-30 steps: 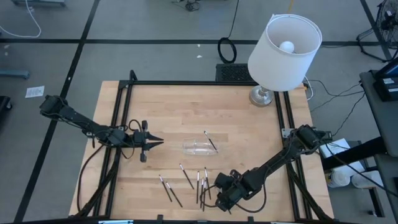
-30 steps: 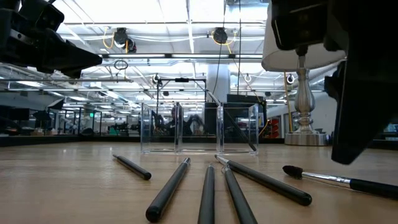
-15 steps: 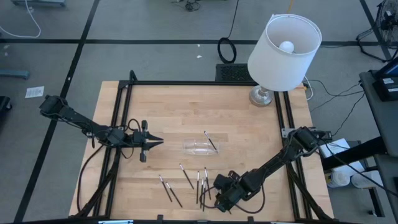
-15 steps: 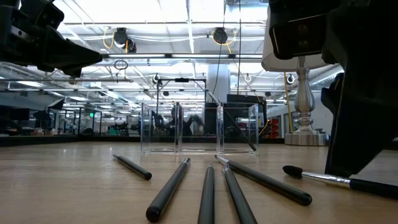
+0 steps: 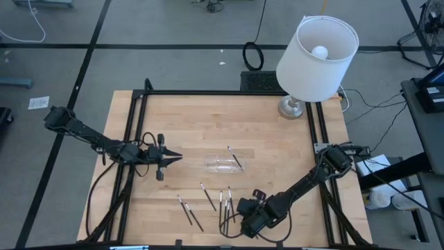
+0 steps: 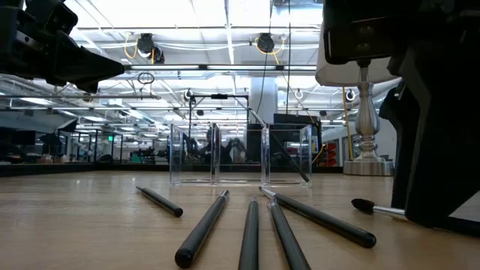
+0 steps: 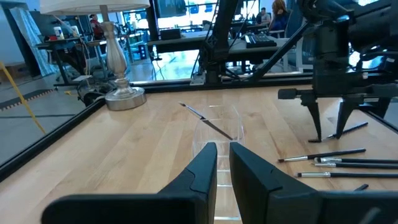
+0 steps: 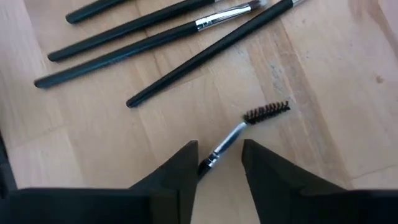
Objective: Pick & Place Makeup Supplies
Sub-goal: Put the makeup brush into the transparent organizer
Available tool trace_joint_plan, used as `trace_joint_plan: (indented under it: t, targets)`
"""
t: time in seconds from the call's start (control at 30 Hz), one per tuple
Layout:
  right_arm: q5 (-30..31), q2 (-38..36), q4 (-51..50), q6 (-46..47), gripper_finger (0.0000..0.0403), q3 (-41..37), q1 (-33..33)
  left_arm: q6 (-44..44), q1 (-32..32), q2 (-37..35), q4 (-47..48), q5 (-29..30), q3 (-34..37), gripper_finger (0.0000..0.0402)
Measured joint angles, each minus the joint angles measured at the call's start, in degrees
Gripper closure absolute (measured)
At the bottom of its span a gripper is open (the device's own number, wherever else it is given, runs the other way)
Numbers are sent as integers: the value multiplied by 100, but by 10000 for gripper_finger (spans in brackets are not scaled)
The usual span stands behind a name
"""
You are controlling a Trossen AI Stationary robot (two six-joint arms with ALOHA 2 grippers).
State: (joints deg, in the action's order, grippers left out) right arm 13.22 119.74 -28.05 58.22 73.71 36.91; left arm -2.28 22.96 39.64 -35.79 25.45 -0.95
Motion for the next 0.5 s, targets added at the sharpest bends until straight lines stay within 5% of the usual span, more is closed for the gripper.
trace_joint_plan:
  t: [0.37, 0.5]
  targets:
    - [-102, 2, -383, -1051, 392, 7, -18, 0, -1, 0, -2, 9, 0, 350]
    - [-62, -2, -433, -1433, 392, 4, -116, -3, -1, 0, 0, 8, 0, 350]
